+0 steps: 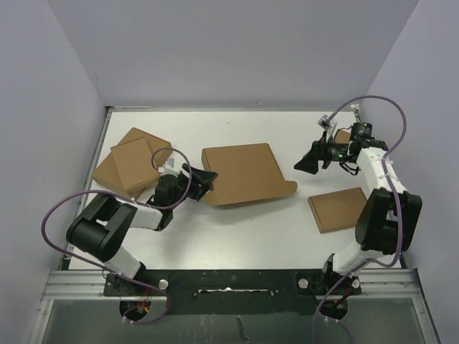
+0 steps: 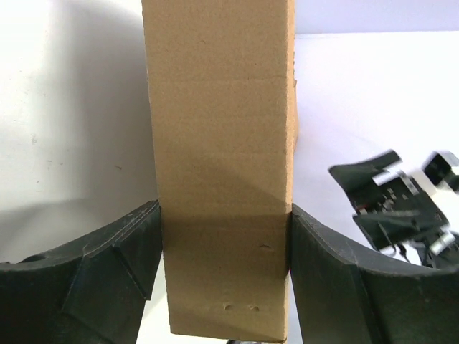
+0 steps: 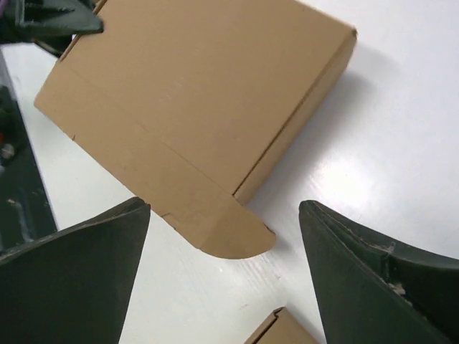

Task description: Fold the paper box

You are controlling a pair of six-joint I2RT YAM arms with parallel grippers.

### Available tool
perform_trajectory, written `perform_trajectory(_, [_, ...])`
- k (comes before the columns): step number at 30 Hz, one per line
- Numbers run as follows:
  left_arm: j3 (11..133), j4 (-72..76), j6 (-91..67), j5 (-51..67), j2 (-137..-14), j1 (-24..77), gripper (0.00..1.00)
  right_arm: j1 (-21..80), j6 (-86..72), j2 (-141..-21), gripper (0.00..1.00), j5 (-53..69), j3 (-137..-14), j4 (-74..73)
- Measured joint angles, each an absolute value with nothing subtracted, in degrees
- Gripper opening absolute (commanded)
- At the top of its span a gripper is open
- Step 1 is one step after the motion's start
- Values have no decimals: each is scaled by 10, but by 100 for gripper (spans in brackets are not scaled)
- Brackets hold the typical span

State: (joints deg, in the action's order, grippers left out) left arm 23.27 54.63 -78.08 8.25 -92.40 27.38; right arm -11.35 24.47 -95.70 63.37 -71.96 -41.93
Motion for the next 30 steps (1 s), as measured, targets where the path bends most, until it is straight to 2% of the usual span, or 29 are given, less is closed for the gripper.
perform_trajectory(1, [240,522,-787,82,-913,272,62,-108,264,-924,100,631,-714,-414])
perform_trajectory(4, [264,457,-800,84,-888,271,63,-64,314,-846,98,609,-689,-389])
perform_trajectory(10, [341,276,-846,93,-837,267,63,114,453,-729,98,546,-599,-333])
perform_trajectory(18, [425,72,-886,96,-801,257,63,218,538,-728,98,432,-587,-302])
perform_trajectory(30, [467,-6,-910,99,-796,254,63,309,554,-755,98,263,-530,-177])
